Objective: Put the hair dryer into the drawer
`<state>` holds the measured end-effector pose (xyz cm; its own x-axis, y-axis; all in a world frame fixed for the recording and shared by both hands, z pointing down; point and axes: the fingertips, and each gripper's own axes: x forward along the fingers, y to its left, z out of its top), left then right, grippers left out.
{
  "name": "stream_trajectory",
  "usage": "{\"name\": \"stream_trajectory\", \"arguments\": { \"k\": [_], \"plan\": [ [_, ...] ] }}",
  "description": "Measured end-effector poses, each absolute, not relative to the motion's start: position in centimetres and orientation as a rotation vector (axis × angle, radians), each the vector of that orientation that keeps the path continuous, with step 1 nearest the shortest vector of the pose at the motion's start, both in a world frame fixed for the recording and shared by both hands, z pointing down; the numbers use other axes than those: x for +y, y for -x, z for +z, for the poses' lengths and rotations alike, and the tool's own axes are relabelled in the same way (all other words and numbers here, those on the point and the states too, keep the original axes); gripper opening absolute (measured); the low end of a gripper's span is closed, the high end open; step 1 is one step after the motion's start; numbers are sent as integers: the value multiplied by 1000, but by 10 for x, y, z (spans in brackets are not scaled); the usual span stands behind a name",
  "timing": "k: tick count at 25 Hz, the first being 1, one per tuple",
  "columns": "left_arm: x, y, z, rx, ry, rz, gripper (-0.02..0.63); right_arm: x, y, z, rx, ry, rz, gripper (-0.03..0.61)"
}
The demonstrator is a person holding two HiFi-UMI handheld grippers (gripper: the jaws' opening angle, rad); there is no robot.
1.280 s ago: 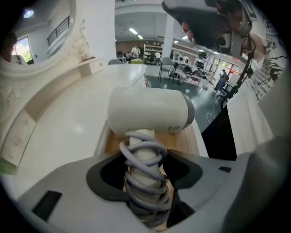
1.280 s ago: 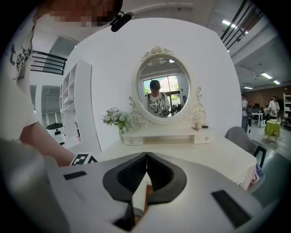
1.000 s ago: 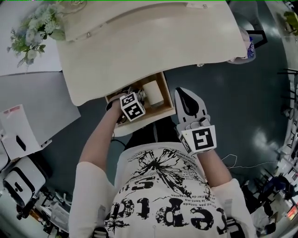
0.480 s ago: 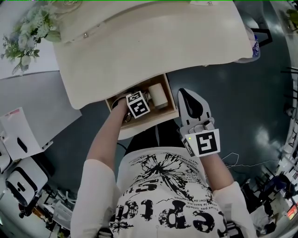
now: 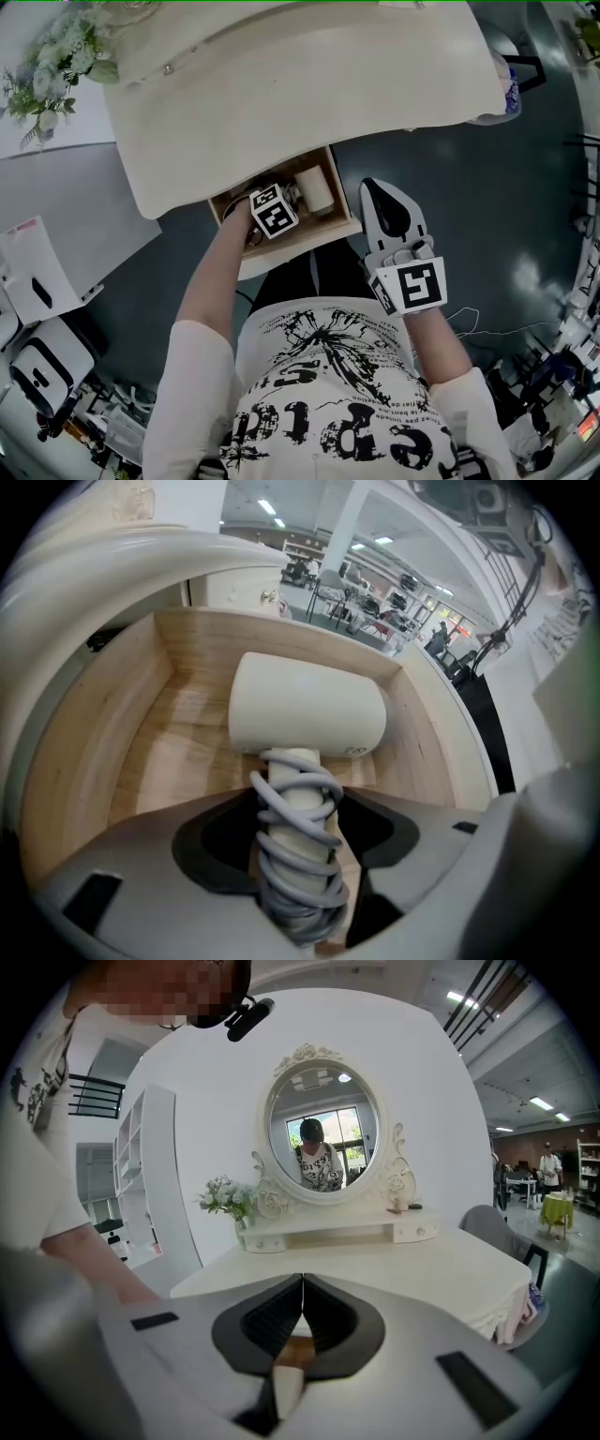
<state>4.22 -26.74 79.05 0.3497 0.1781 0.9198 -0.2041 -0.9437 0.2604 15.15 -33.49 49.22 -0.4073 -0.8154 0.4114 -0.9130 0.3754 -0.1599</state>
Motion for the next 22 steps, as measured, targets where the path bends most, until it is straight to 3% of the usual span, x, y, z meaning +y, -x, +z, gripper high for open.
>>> {"name": "stream_trajectory", "arguments": {
  "k": [3,12,18,22],
  "plan": [
    [-264,-42,788,-48,-2256,1614,288,-333,-150,491,-2382,-1509,522,17],
    [-277,-37,746,-282,-2307,1574,285,-320,-146,477,-2412,-1477,484,17],
    [-283,-34,702,-490,-2355,1511,70,-310,-136,465,-2444,-1459,463,17],
    [-292,-27,679,-640,-2372,1480,21,-310,-133,452,-2481,-1453,421,17]
  ]
}}
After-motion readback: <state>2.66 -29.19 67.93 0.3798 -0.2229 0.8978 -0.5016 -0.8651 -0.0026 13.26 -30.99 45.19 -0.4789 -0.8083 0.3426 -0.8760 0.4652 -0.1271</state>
